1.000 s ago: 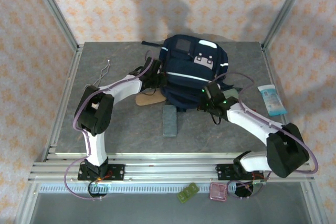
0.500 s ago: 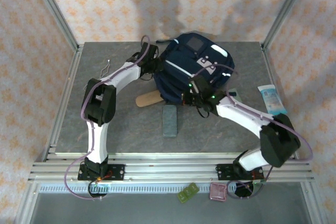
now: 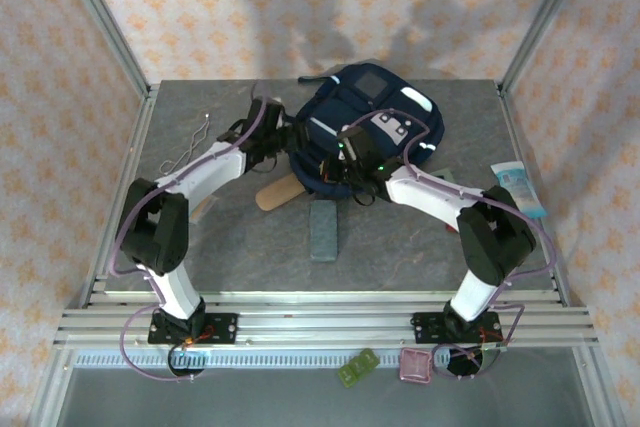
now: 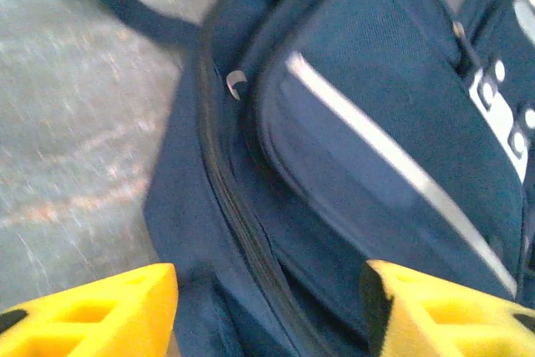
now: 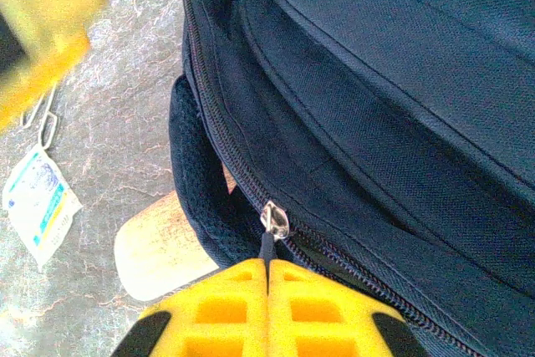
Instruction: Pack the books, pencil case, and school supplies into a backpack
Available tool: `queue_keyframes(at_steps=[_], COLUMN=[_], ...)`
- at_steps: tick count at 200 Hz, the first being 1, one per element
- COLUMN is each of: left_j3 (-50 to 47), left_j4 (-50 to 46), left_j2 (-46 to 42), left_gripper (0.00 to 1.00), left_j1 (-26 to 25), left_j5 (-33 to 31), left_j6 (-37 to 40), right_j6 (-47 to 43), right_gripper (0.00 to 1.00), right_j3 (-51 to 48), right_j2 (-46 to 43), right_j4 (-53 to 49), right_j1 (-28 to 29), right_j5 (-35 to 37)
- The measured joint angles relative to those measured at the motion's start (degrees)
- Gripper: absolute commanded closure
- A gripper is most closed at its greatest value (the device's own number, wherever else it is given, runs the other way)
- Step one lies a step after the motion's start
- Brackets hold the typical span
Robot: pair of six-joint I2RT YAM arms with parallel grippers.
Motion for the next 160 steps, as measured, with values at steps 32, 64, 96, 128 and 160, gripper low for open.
queue_keyframes(at_steps=[32, 64, 96, 128, 160], left_j3=[-0.5, 2.7, 6.4, 6.8, 6.5], left_j4=[0.2, 0.0, -2.1, -2.6, -2.7], left_j2=[3.2, 9.6, 14.1, 14.6, 13.7], left_gripper=[0.34, 0.61, 1.00, 1.00, 1.00], left_j1=[-4.2, -4.8, -4.8, -4.7, -4.1], left_j5=[-0.2, -2.4, -4.4, -4.5, -3.8], left_j6=[-2.3, -3.2, -3.8, -4.0, -4.0], right_j6=[0.0, 0.0, 0.0, -0.3, -0.3], right_gripper=[1.00, 1.00, 1.00, 1.00, 1.00], right_j3=[-0.8, -2.5, -4.0, -8.7, -14.9], right_j2=[0.0, -0.2, -0.8, -3.6, -10.0], right_j4=[0.7, 0.9, 1.5, 0.9, -1.2], right_j1=[0.0, 0.1, 0.2, 0.3, 0.3], right_j5=[-0.2, -0.3, 0.7, 4.2, 10.3])
